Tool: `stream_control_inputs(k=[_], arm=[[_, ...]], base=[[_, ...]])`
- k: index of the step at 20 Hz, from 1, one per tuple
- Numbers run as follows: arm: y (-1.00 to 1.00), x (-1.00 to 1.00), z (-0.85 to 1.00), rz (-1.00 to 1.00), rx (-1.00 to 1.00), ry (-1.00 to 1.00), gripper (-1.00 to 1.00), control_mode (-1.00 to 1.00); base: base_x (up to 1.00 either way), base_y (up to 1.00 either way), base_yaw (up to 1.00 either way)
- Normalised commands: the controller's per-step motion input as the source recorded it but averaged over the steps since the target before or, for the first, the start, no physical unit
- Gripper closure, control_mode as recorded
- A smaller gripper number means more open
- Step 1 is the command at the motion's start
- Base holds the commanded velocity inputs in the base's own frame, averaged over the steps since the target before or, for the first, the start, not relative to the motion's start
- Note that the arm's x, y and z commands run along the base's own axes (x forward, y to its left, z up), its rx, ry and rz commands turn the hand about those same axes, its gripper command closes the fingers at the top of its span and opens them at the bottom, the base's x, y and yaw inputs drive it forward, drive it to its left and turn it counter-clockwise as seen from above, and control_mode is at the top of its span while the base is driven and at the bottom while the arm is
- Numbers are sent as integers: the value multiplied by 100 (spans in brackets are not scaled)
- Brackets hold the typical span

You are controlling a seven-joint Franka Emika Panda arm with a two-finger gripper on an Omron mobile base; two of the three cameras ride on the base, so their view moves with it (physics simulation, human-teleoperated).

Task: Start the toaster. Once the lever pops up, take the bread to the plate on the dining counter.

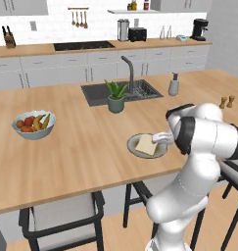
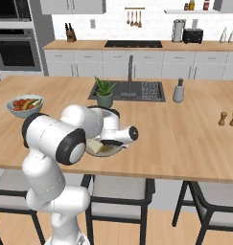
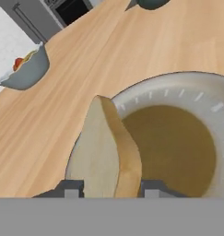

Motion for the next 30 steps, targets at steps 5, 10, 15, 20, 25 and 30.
stream_control_inputs(k=[5, 10, 15, 20, 25, 30], arm=[[-6, 18, -3, -11, -6, 0, -100, -100], [-2, 17, -4, -16, -15, 0, -100, -100], [0, 27, -9, -19, -23, 0, -100, -100], [0, 14, 5, -18, -25, 0, -100, -100], [0, -3, 65, -14, -19, -3, -100, -100], [0, -33, 98, -8, -5, 0, -100, -100]], base=[[0, 0, 0], [0, 0, 0], [0, 0, 0], [0, 0, 0], [0, 0, 0], [0, 0, 0]])
